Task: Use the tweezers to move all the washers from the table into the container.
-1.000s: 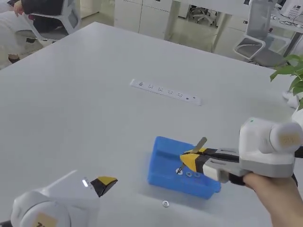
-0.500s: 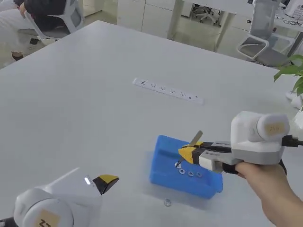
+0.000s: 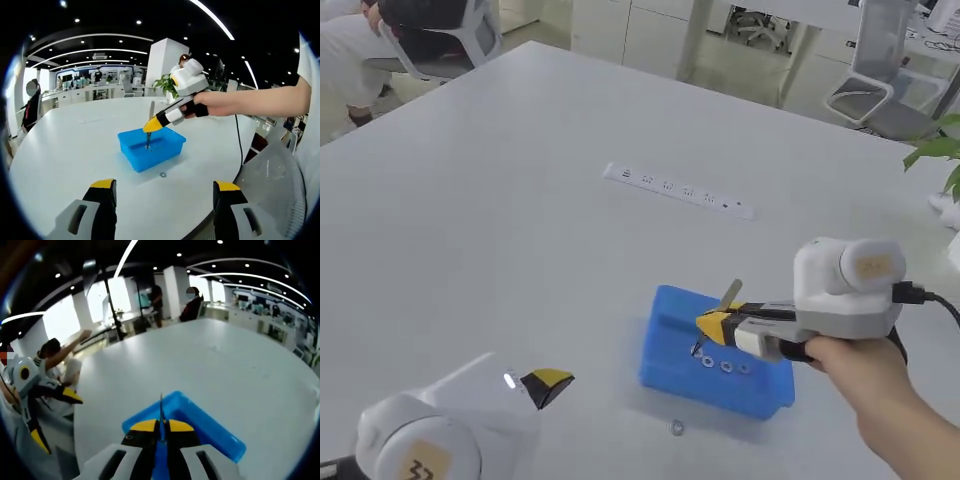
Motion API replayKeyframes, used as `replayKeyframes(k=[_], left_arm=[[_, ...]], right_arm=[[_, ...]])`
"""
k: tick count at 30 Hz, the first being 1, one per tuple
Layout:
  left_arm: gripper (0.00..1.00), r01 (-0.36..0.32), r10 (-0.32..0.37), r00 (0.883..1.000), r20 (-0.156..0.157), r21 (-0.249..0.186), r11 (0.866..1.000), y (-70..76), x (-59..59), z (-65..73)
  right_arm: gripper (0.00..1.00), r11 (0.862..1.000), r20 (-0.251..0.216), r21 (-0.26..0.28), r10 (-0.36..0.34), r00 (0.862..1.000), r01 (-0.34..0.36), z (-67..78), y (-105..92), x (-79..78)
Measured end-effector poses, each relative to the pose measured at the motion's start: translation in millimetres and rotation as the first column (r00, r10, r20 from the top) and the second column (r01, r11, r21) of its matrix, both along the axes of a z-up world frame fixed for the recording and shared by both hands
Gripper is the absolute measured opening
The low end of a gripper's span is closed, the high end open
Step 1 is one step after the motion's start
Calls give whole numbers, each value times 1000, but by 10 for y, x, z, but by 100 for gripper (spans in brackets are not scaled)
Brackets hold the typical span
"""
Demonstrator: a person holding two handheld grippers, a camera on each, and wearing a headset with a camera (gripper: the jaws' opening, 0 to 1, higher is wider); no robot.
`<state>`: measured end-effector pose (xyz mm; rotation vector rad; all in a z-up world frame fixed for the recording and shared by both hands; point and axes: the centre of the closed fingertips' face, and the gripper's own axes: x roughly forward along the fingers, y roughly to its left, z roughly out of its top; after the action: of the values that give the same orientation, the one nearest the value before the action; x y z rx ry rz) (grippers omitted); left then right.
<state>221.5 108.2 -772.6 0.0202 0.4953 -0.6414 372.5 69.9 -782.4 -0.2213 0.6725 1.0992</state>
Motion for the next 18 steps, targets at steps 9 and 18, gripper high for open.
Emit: replayKeyframes(k=[9,18], left_arm=[[80,-1,1,1000,-2,1,1000,1,2,-4],[79,-2,2,1000,-4,6,1000,14,8,-11]], right_arm=[[3,1000,-24,-8,-9,1000,8,-100,43,67],[3,1000,-37,-28,-6,999,5,-187,50,93]])
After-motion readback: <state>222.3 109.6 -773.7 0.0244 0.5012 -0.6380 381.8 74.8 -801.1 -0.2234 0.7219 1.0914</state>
